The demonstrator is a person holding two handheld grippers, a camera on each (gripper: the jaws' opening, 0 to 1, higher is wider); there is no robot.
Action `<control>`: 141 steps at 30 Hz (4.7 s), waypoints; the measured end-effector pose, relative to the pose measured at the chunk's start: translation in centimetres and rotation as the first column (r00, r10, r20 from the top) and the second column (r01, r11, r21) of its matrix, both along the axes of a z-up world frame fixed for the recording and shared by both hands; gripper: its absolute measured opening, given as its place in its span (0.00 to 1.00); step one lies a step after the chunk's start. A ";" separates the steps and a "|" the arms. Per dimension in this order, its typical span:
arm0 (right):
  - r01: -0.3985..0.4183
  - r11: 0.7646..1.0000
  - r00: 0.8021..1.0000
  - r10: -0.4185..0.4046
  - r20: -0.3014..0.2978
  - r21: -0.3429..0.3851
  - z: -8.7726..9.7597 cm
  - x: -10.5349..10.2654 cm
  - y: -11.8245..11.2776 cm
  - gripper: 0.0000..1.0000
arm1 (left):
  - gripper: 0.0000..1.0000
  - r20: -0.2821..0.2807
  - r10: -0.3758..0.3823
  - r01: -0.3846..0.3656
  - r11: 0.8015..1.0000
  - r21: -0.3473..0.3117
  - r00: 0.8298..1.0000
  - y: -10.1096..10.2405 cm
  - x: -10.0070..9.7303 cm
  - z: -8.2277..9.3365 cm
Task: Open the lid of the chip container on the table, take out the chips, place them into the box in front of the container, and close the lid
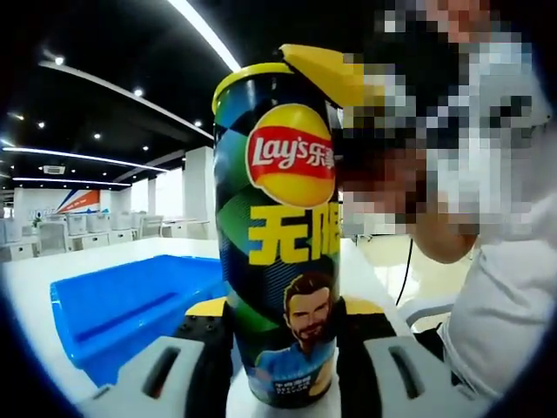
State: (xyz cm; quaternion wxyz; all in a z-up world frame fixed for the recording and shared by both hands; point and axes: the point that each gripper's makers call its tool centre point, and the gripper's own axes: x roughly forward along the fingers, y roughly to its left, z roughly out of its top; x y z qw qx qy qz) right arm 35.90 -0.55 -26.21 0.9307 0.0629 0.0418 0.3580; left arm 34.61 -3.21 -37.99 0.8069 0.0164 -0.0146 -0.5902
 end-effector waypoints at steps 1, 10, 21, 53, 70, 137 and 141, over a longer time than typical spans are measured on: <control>0.001 1.000 1.000 -0.001 -0.004 0.000 0.0 0.0 0.0 0.42 | 0.47 0.002 -0.001 0.001 1.000 0.001 1.000 0.0 0.0 0.0; 0.005 1.000 1.000 -0.004 -0.027 0.011 -0.1 -0.1 -0.1 0.42 | 0.47 0.009 0.003 -0.003 1.000 0.004 1.000 0.0 0.0 -0.1; -0.034 0.999 0.998 0.035 0.055 -0.025 0.1 0.2 0.4 0.47 | 0.47 -0.007 0.027 -0.027 0.999 0.031 1.000 0.4 0.2 -0.1; -0.080 0.975 0.962 0.130 0.241 -0.209 1.0 0.2 1.0 0.49 | 0.47 -0.004 0.028 -0.027 0.999 0.017 1.000 0.2 0.3 -0.1; 0.026 0.983 0.978 0.013 0.210 -0.183 0.9 0.3 0.5 0.42 | 0.47 0.008 0.043 -0.043 0.998 0.040 0.999 0.2 0.3 -0.3; 0.146 0.989 0.976 -0.147 0.162 0.018 5.1 1.7 -6.6 0.44 | 0.48 0.011 0.052 -0.053 0.998 0.034 0.999 0.0 0.5 -0.3; 0.215 0.977 0.958 -0.210 0.194 -0.003 4.8 2.3 -9.4 0.45 | 0.48 0.010 0.054 -0.054 0.998 0.032 0.999 0.0 0.5 -0.3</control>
